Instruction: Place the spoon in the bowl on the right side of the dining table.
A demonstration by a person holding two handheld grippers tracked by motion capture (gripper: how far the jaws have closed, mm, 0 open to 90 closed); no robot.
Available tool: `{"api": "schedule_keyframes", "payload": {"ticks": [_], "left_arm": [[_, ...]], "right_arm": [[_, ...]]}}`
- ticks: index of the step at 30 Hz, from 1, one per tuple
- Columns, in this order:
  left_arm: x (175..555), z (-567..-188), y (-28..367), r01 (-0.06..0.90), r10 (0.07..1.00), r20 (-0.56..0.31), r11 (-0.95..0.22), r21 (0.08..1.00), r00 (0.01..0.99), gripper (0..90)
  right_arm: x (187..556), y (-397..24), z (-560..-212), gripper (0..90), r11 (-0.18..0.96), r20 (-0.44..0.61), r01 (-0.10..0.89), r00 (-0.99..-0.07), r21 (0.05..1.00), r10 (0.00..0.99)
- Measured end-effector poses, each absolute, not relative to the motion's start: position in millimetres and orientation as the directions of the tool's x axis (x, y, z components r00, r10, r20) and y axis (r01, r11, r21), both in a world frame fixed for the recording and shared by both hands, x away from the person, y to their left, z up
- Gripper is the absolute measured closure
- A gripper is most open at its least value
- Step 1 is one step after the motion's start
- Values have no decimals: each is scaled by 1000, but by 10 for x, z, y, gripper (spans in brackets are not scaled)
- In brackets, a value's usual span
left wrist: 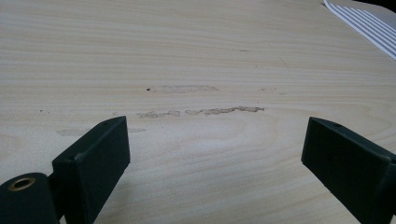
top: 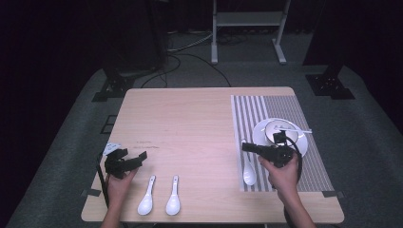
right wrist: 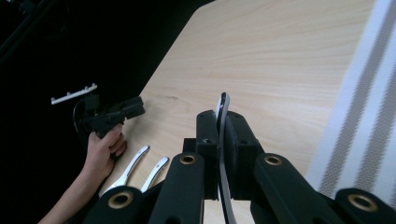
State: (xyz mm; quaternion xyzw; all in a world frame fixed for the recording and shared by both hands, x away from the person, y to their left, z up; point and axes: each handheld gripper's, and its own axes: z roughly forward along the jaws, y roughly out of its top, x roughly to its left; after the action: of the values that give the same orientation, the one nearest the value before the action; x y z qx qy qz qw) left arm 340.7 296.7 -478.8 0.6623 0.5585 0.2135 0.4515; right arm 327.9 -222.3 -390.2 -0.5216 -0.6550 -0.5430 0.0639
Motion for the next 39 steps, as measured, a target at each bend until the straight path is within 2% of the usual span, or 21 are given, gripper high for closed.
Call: {"api": "schedule_keyframes", "payload": {"ticks": [15, 29, 39], "left_arm": [[3405, -4787, 2965, 548, 934, -217, 29, 836, 282, 66], [3407, -4788, 2965, 548, 934, -218, 29, 836, 283, 66], [3410, -4790, 2966, 550, 933, -220, 30, 834, 283, 67]], "right_arm": [[3440, -2776, -3750, 852, -238, 625, 715, -341, 657, 702], [3704, -3005, -3616, 850, -322, 629, 679, -264, 660, 731], [3839, -3184, -3618, 849, -411, 670, 659, -195, 630, 716]]}}
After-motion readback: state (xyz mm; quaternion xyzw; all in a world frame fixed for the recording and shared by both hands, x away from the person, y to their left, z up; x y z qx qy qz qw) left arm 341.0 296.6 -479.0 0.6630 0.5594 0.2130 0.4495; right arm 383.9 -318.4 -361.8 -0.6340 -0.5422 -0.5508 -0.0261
